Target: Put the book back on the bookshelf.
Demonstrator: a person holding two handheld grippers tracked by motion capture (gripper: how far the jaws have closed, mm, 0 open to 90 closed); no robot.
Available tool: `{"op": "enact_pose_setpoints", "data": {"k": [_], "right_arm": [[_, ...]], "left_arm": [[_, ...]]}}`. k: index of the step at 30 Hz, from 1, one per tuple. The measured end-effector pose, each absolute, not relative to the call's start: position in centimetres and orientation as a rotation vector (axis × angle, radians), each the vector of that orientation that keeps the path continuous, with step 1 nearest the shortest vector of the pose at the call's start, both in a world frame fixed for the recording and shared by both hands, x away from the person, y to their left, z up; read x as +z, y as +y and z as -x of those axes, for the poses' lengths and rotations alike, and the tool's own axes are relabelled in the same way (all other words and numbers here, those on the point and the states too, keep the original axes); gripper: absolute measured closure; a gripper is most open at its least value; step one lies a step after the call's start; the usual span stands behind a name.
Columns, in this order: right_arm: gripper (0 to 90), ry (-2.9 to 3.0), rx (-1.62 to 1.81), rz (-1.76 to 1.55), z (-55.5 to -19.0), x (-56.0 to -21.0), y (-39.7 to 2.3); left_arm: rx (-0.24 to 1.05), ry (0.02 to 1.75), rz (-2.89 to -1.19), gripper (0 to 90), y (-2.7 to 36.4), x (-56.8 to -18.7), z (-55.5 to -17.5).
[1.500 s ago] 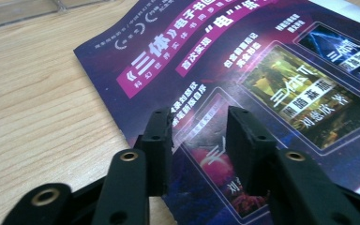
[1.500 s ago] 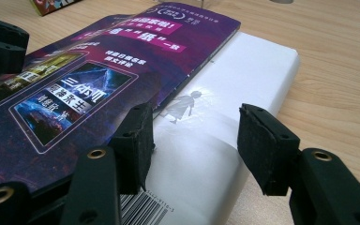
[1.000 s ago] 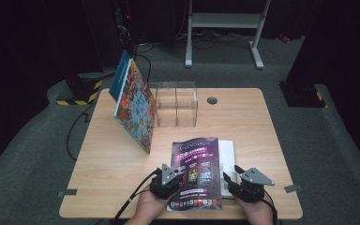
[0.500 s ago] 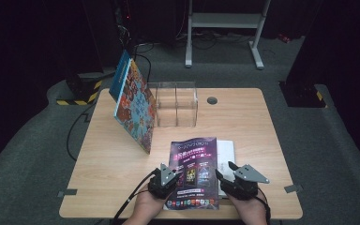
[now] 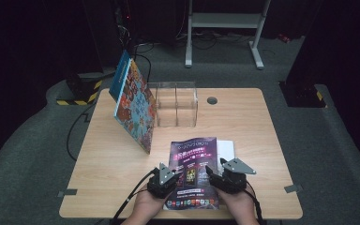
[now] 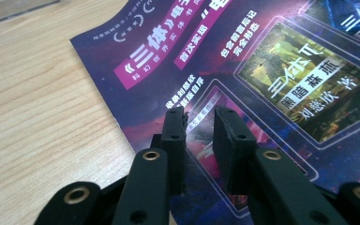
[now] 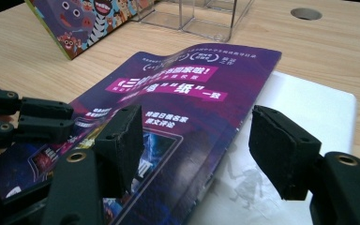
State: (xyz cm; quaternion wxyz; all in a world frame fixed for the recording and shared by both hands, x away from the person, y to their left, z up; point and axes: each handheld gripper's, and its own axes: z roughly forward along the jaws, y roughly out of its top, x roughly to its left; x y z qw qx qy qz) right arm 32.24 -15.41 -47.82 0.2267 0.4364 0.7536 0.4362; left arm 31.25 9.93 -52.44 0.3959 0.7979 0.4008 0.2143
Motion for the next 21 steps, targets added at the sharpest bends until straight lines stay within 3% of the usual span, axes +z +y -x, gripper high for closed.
{"op": "enact_pose_setpoints", "data": {"k": [14, 21], "right_arm": [[33.9, 2.119, 1.201, -1.257, -31.8, -49.1, -15.9], [30.8, 2.154, 1.231, -1.311, -32.1, -49.3, -15.7]], "left_arm": [[0.516, 0.999, -2.021, 75.7, 10.1, -52.5, -31.1], [0.506, 1.016, -2.010, 72.3, 10.3, -52.5, -31.2]]}}
